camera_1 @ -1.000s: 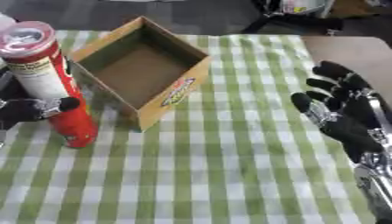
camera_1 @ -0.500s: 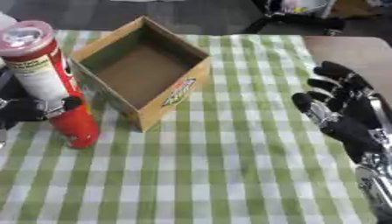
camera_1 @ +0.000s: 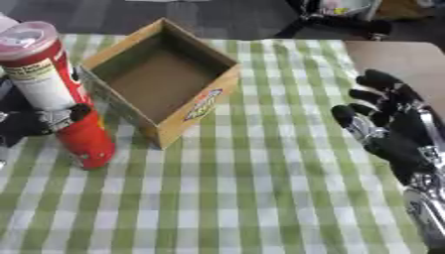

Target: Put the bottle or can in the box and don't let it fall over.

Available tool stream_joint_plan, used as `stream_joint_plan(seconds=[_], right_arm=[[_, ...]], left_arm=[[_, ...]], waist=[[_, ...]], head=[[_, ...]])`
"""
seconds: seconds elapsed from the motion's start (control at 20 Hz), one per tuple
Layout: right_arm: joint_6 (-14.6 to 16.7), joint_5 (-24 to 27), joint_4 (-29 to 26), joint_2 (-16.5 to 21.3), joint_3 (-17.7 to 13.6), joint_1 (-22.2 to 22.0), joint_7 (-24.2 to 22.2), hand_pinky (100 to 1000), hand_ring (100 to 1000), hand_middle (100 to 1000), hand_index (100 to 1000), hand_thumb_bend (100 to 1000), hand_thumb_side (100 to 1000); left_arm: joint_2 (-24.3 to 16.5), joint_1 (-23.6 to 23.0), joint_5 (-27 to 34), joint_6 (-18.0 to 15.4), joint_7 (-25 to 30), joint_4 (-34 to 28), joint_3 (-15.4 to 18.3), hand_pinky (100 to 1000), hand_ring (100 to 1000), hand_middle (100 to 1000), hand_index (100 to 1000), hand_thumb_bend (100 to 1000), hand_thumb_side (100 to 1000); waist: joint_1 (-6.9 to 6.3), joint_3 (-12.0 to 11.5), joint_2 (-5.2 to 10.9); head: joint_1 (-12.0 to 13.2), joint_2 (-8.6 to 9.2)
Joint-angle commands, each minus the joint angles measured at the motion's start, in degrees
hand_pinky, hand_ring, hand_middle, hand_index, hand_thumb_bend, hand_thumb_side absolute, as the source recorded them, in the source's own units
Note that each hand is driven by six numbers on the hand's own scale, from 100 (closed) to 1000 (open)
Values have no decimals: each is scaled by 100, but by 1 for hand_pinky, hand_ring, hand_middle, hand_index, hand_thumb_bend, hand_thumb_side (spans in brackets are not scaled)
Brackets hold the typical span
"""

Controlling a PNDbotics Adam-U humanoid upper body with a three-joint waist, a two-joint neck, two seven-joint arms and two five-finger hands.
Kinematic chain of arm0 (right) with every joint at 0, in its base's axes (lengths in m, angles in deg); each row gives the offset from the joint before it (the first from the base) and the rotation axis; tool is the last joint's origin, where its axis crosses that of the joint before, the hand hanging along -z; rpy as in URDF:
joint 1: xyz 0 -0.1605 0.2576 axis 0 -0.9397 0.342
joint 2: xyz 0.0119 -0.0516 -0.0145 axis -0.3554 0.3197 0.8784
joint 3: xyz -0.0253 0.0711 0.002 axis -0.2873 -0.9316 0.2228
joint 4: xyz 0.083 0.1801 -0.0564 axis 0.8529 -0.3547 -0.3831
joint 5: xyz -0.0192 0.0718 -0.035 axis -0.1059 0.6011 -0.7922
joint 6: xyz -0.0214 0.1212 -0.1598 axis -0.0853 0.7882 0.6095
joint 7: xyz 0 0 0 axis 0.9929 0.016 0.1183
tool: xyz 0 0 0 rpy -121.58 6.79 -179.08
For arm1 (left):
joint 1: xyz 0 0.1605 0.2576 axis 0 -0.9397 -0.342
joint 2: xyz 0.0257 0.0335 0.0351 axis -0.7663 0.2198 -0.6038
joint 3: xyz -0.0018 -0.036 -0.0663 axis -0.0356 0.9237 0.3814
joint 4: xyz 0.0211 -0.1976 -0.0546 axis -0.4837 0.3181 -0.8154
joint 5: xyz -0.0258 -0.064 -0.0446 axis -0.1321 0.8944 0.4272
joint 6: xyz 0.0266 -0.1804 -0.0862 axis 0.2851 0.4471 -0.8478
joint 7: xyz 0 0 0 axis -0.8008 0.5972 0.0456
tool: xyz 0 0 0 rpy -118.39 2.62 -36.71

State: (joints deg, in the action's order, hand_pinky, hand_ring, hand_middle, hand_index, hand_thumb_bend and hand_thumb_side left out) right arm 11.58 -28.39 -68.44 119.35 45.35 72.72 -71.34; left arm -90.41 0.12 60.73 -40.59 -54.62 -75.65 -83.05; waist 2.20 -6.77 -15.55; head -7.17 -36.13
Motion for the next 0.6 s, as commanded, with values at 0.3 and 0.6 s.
stream_joint_plan(seconds=[0.3, 0.6], right_arm=[[-6, -8, -106, 81, -63, 3, 10, 792, 806, 798, 830, 593, 171], [15, -16, -106, 106, -78, -22, 20, 792, 805, 798, 830, 594, 172]], left_arm=[[-212, 127, -40, 76, 109, -386, 69, 146, 247, 162, 207, 164, 100], [-447, 237, -51, 235, 112, -850, 130, 144, 249, 162, 206, 156, 100]], waist=[[-17, -23, 118], [-38, -46, 139]], head=[[-28, 20], [-73, 11]])
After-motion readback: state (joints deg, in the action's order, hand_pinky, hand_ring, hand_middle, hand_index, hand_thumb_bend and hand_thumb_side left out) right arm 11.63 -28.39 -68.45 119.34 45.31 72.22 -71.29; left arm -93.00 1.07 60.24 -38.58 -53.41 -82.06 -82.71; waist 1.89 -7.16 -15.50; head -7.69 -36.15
